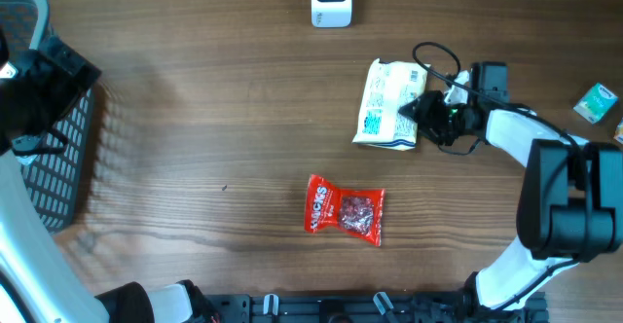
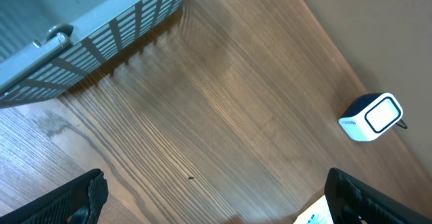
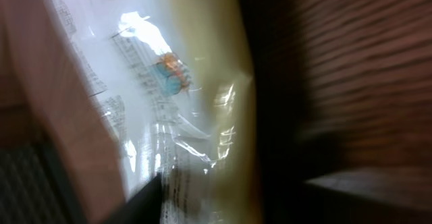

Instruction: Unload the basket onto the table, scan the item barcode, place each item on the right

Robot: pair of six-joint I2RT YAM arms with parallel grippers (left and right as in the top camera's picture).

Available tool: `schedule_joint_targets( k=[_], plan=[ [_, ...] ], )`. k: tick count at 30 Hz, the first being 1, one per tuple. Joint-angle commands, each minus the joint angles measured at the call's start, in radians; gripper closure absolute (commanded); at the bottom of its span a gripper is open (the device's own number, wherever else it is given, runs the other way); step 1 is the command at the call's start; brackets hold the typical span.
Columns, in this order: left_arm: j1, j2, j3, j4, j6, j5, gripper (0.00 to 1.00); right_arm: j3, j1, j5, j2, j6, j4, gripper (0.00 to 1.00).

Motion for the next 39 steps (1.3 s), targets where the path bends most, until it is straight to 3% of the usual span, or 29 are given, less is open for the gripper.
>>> schedule_joint_targets(
  k=[1,5,9,13,19,23,28,30,34,39],
  plan=[
    [0.006,-0.001,0.010,0.000,0.015,-0.010,0.00,-0.089,0.016,0.232,0.150,-0.027,-0.018,0.96],
    [0.006,-0.001,0.010,0.000,0.015,-0.010,0.00,-0.063,0.008,0.231,0.146,-0.033,-0.066,0.96],
    [0.006,-0.001,0.010,0.000,0.015,-0.010,0.00,-0.002,-0.023,0.220,0.062,-0.158,-0.222,0.96],
    [0.006,-0.001,0.010,0.000,0.015,-0.010,0.00,0.003,-0.029,-0.002,-0.127,-0.369,-0.336,0.96],
    [0.006,-0.001,0.010,0.000,0.015,-0.010,0.00,0.003,-0.029,-0.307,-0.319,-0.444,-0.393,0.96],
    [0.006,-0.001,0.010,0.000,0.015,-0.010,0.00,0.003,-0.029,-0.388,-0.329,-0.445,-0.390,0.96],
    [0.006,-0.001,0.010,0.000,0.015,-0.010,0.00,0.003,-0.025,-0.219,-0.329,-0.455,-0.455,0.96],
    [0.006,-0.001,0.010,0.000,0.015,-0.010,0.00,0.003,-0.021,-0.219,-0.329,-0.533,-0.513,0.96],
    [0.006,-0.001,0.010,0.000,0.015,-0.010,0.00,0.003,-0.013,-0.353,-0.329,-0.638,-0.602,0.96],
    [0.006,-0.001,0.010,0.000,0.015,-0.010,0.00,0.003,-0.013,-0.552,-0.329,-0.631,-0.566,0.96]
  ],
)
